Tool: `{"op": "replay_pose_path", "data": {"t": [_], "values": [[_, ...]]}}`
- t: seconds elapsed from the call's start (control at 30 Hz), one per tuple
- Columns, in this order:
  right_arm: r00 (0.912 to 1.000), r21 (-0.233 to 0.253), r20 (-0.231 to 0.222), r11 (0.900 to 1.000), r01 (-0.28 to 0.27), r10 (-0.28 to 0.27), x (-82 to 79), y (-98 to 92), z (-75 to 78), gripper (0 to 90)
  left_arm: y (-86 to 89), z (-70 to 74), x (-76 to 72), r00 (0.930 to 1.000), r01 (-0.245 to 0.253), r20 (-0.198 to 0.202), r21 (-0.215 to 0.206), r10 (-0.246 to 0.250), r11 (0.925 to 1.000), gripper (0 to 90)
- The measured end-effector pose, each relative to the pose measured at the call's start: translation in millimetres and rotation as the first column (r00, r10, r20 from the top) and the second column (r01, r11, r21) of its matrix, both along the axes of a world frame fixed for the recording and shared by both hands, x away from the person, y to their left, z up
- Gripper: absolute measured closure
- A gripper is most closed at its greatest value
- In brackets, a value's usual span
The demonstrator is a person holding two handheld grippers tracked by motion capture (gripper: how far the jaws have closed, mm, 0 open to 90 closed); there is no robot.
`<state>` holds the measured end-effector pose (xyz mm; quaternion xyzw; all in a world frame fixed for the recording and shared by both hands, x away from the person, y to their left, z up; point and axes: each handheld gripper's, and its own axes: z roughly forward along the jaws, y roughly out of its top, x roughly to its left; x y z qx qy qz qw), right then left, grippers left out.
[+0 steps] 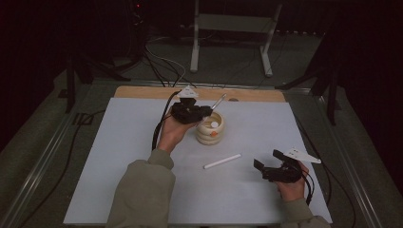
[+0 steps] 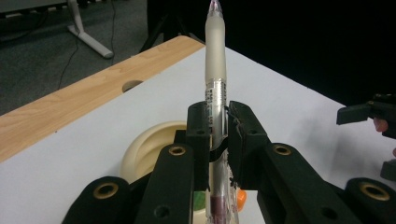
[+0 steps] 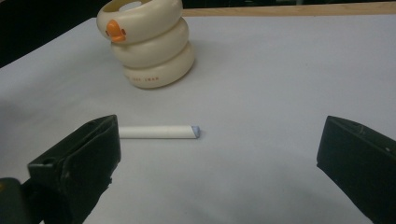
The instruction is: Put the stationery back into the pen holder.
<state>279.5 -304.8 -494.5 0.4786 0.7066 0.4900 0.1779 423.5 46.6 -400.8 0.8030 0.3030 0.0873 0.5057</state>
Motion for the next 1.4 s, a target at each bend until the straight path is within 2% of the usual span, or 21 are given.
{"op": "replay_pose_path", "data": {"t": [0.53,1.4], "values": [[1.0000,0.002,0.001,1.000,-0.001,0.001,-0.1,-0.6,0.2,0.0,-4.7,-3.4,5.7,0.9991,-0.035,0.022,-0.036,0.036,0.9987,80.3],[1.0000,0.011,-0.002,1.000,0.003,-0.003,-0.1,-1.8,0.2,0.0,-12.0,-14.4,19.2,0.9970,-0.071,0.025,-0.048,0.073,0.9963,80.3]]}}
